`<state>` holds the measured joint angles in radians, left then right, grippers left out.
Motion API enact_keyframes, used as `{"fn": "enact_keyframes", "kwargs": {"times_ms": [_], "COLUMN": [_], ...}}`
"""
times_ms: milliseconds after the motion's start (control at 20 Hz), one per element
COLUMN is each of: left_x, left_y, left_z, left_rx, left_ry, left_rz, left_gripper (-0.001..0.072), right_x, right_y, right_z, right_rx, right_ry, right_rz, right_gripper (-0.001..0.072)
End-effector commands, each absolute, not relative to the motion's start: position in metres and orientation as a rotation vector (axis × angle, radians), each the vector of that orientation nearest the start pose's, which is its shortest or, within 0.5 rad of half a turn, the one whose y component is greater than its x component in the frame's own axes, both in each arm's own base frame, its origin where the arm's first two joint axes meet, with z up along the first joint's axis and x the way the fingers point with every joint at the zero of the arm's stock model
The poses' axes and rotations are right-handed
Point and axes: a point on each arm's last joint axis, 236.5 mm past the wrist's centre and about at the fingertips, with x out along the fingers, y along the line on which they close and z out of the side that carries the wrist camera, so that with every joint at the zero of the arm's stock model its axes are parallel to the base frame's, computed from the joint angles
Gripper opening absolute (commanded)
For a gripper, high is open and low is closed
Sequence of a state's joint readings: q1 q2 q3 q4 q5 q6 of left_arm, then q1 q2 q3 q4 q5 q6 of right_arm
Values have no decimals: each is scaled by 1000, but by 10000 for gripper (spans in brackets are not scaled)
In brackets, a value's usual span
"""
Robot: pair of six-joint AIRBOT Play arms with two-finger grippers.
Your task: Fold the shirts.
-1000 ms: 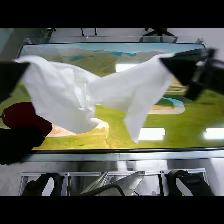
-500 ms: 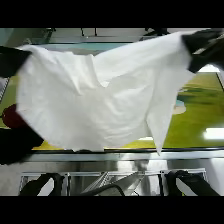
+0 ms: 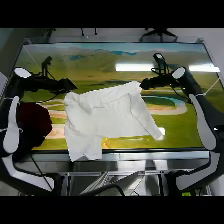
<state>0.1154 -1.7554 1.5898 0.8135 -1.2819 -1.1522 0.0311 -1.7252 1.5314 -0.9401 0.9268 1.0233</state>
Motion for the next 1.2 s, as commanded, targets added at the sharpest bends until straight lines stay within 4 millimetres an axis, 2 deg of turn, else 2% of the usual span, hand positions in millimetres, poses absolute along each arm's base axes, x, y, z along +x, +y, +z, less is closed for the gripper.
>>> {"fn": "enact_keyframes", "kwargs": {"times_ms": [0,100,150,200,300,400,500,550,600,750,900,950,1000,1150], "left_x": [487,468,449,426,376,323,274,264,263,266,260,261,265,277], "left_y": [-81,-43,-23,-9,4,5,-5,-11,-16,-47,-71,-78,-84,-87], "left_z": [-9,0,-2,-6,-22,-49,-76,-90,-98,-108,-121,-122,-123,-121], "left_rx": [-435,-380,-363,-369,-456,-536,-590,-608,-629,-687,-684,-680,-670,-642], "left_ry": [1331,1409,1462,1513,1578,1626,1684,1667,1631,1564,1614,1621,1621,1605], "left_rz": [-605,-509,-457,-421,-362,-318,-307,-288,-274,-348,-405,-431,-454,-478], "left_gripper": [654,654,654,654,654,654,654,654,654,653,653,610,432,13], "right_x": [517,492,475,453,404,363,332,318,307,283,263,261,258,255], "right_y": [99,64,47,35,20,7,0,-2,-2,-4,6,5,6,11], "right_z": [24,56,58,52,24,-2,-24,-34,-42,-63,-80,-86,-91,-97], "right_rx": [167,176,209,239,308,385,455,484,501,556,590,592,587,605], "right_ry": [1004,1033,1078,1132,1269,1359,1409,1431,1446,1485,1540,1537,1537,1547], "right_rz": [493,438,399,386,367,322,277,259,250,211,214,202,200,214], "right_gripper": [419,525,524,523,503,503,504,504,504,505,505,506,505,506]}}
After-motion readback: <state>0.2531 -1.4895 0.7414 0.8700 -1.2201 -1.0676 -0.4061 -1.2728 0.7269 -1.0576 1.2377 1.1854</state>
